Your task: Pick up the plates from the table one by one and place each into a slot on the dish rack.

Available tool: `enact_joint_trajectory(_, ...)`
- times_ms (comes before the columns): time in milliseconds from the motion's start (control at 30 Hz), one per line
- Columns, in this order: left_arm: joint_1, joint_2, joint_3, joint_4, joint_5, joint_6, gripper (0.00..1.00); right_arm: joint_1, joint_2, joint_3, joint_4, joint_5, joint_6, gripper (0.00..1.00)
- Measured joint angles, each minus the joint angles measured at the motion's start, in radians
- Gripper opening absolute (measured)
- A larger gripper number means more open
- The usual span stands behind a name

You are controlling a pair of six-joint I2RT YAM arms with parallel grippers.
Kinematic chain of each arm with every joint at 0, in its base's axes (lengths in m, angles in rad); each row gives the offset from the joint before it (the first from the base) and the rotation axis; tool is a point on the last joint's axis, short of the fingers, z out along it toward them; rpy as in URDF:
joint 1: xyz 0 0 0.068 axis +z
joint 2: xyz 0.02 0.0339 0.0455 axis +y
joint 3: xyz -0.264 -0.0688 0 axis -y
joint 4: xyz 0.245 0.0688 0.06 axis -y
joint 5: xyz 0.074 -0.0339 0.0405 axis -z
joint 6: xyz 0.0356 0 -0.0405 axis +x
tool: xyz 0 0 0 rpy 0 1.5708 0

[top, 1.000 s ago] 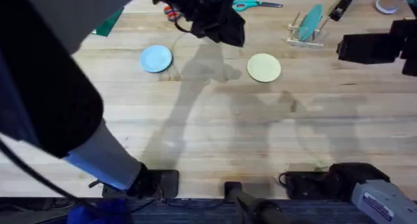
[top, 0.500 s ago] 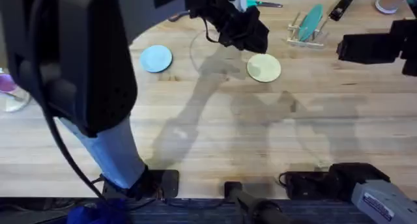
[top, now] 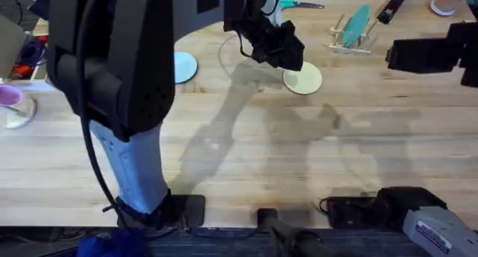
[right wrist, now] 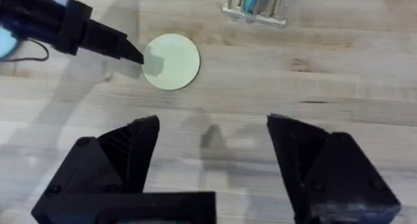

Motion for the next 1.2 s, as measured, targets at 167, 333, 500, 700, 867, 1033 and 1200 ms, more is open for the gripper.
enact_joint_trajectory(167,0.001,0.014,-0.002,0.026,-0.001,-0.001,0.04,0.0,0.0,0.0,0.0,0.0,0.0,0.995)
enact_joint_trajectory(333,0.012,0.014,-0.002,0.044,0.0,-0.003,0.04,0.0,0.0,0.0,0.0,0.0,0.0,0.995)
enact_joint_trajectory(500,0.029,0.014,-0.002,0.045,-0.001,-0.003,0.04,0.0,0.0,0.0,0.0,0.0,0.0,0.995)
enact_joint_trajectory(700,0.04,0.014,-0.002,0.045,0.0,-0.003,0.04,0.0,0.0,0.0,0.0,0.0,0.0,0.995)
enact_joint_trajectory(867,0.04,0.014,-0.002,0.048,0.0,-0.003,0.04,0.0,0.0,0.0,0.0,0.0,0.0,0.995)
enact_joint_trajectory(1033,0.04,0.017,-0.002,0.053,0.0,-0.003,0.041,0.0,0.0,0.0,0.0,0.0,0.0,0.995)
enact_joint_trajectory(1200,0.04,0.048,-0.002,0.056,0.001,-0.003,0.041,0.0,0.0,0.0,0.0,0.0,0.0,0.995)
